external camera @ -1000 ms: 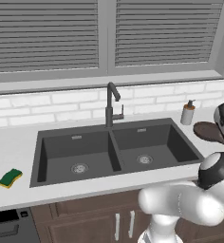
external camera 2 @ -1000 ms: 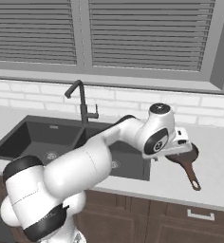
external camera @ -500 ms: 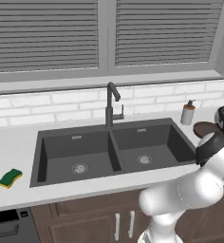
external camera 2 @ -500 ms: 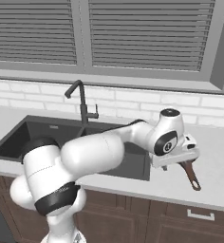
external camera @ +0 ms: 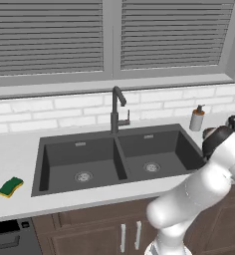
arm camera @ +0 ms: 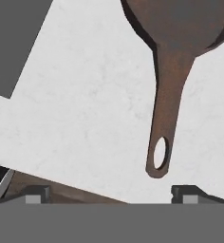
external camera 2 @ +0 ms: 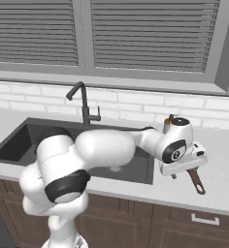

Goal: Pick the pan and sponge and place them into the sink. Then turn on the water.

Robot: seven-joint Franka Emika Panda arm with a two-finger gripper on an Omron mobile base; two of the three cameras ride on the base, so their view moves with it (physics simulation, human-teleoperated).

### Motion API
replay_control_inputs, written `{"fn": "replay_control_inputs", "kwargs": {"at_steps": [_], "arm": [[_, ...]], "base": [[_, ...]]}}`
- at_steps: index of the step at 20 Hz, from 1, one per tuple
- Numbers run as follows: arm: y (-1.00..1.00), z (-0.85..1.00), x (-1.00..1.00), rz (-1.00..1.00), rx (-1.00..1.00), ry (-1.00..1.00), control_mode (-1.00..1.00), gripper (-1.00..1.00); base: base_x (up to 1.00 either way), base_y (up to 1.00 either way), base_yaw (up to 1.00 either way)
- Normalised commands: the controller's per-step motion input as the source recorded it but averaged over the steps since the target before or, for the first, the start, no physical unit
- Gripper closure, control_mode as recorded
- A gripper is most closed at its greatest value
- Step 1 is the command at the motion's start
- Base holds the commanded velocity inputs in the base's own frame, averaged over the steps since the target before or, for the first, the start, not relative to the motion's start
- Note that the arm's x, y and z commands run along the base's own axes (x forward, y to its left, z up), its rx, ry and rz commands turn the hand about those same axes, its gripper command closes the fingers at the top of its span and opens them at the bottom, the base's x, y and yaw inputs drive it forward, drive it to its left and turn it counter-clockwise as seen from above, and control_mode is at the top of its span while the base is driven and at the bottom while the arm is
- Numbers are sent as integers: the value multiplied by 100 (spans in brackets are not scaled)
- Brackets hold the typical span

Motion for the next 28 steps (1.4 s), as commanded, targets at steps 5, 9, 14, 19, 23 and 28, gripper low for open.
{"fn": "replay_control_inputs", "kwargs": {"at_steps": [5,9,14,19,23,28], "arm": [[-18,-14,34,5,1,1,-100,-100],[-20,-4,34,3,0,4,-100,-100],[-21,-11,22,0,0,5,-100,-100],[-25,-12,18,0,0,6,-100,-100],[-23,-9,17,0,0,7,-100,-100],[-3,-31,9,0,0,10,-100,-100]], "base": [[0,0,0],[0,0,0],[0,0,0],[0,0,0],[0,0,0],[0,0,0]]}}
